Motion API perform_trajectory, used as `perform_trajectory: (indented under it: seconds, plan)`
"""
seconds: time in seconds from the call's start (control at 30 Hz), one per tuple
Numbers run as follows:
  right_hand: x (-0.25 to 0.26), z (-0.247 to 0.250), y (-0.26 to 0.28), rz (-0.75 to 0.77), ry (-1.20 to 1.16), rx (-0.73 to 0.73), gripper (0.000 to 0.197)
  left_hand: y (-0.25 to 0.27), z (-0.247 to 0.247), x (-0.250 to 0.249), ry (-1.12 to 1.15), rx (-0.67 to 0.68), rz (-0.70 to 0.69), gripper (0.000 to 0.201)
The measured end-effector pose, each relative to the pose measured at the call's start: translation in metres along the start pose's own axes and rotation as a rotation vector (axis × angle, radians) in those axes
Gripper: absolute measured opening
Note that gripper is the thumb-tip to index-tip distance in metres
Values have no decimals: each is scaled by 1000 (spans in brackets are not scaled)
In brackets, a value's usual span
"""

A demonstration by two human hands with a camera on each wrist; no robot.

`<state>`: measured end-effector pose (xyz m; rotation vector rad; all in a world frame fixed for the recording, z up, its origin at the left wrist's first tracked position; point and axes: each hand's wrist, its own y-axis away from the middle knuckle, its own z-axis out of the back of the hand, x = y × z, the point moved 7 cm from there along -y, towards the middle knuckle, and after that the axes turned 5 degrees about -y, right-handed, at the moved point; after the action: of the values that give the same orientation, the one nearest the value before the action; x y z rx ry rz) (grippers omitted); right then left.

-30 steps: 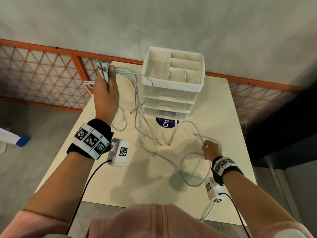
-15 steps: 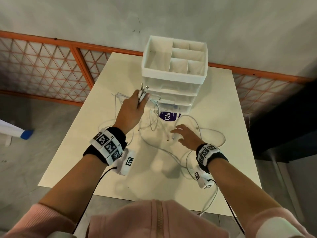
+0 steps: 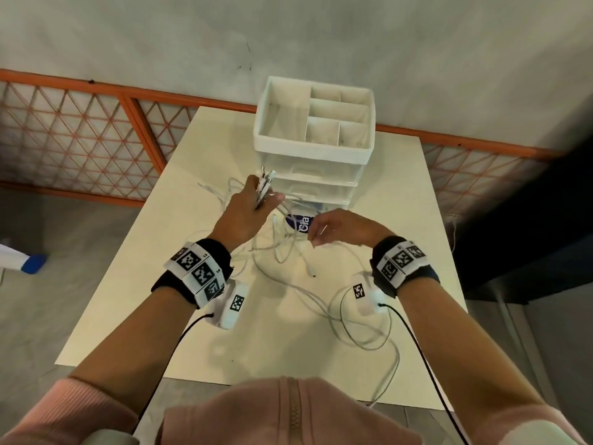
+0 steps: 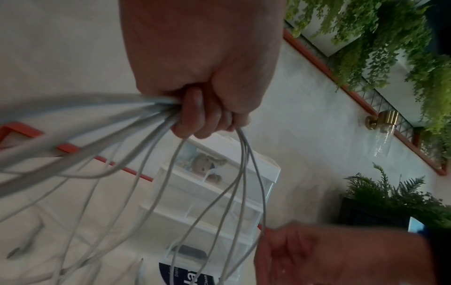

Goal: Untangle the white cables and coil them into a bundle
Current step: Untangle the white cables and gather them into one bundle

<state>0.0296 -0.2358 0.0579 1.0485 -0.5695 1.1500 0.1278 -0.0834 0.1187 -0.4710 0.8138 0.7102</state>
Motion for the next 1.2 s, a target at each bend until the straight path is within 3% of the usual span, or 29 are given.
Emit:
perform_trajectory:
  seconds: [0.07, 0.17, 0.27, 0.43, 0.53, 0.6, 0.7, 0.77, 0.83, 0.9, 0.97, 1.07, 1.2]
  plan:
    - [39, 14, 10, 54, -87, 20, 13, -2, -6, -4, 82, 63, -10, 42]
    - [89, 35, 22, 195, -226, -126, 15, -5, -17, -9, 163, 168, -33, 55]
    - [118, 43, 26, 280, -293, -242, 15, -1, -22, -27, 227, 236, -88, 41]
    - [132, 42, 25, 319, -354, -297, 16, 3, -20, -45, 318, 286, -102, 5]
    - [133, 40, 24, 340, -358, -342, 16, 1, -20, -34, 329, 295, -26, 28]
    - [128, 38, 22, 326, -299, -384, 28, 2, -17, -34, 341, 283, 15, 32]
    - [107, 20, 12, 216, -283, -247, 69, 3, -11, -38, 372, 240, 42, 30]
    - [96, -4, 7, 147, -260, -50, 79, 2, -4, -41, 486, 225, 32, 34]
    - [90, -28, 4, 95, -166, 80, 64, 1, -4, -49, 642, 267, 18, 39]
    - [87, -48, -3, 62, -115, 156, 32, 1, 0, -60, 806, 307, -2, 40]
    - [83, -54, -13, 58, 4, 85, 13, -3, 8, -66, 849, 276, -43, 40]
    - [62, -33, -24, 59, 217, -147, 23, -8, 29, -63, 889, 210, -76, 38]
    - [45, -7, -16, 78, 250, -310, 28, -7, 51, -48, 898, 115, 21, 41]
